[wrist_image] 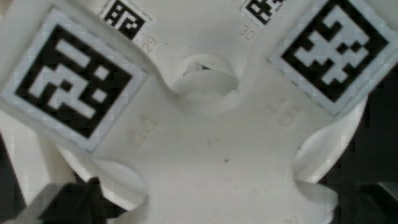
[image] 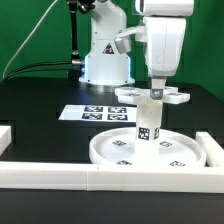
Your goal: Assemble round table
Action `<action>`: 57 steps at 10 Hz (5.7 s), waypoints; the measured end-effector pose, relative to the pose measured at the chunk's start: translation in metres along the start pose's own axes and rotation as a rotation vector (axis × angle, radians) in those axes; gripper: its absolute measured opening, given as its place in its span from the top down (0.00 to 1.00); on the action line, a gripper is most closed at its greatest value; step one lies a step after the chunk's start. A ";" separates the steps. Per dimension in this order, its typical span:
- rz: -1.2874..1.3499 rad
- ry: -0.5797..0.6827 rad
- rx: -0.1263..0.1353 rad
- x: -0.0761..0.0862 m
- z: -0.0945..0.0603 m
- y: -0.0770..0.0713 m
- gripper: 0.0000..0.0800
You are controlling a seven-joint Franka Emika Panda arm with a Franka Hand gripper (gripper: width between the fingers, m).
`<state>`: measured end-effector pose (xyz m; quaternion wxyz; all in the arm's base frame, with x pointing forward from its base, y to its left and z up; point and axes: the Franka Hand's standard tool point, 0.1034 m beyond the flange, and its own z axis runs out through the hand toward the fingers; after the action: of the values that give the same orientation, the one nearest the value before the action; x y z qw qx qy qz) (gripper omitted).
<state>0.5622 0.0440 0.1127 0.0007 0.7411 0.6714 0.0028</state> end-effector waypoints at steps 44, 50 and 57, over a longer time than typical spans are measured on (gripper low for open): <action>0.709 -0.017 0.010 -0.017 0.013 0.002 0.44; 1.182 -0.003 0.015 -0.016 0.014 0.001 0.44; 1.889 0.070 0.037 -0.008 0.015 -0.001 0.44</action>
Offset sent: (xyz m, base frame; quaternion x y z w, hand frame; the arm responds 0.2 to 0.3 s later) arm 0.0075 0.0000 0.0058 0.0023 -0.0040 -0.0496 0.9988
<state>0.5608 0.0365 0.0975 -0.0338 0.9776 -0.2072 0.0138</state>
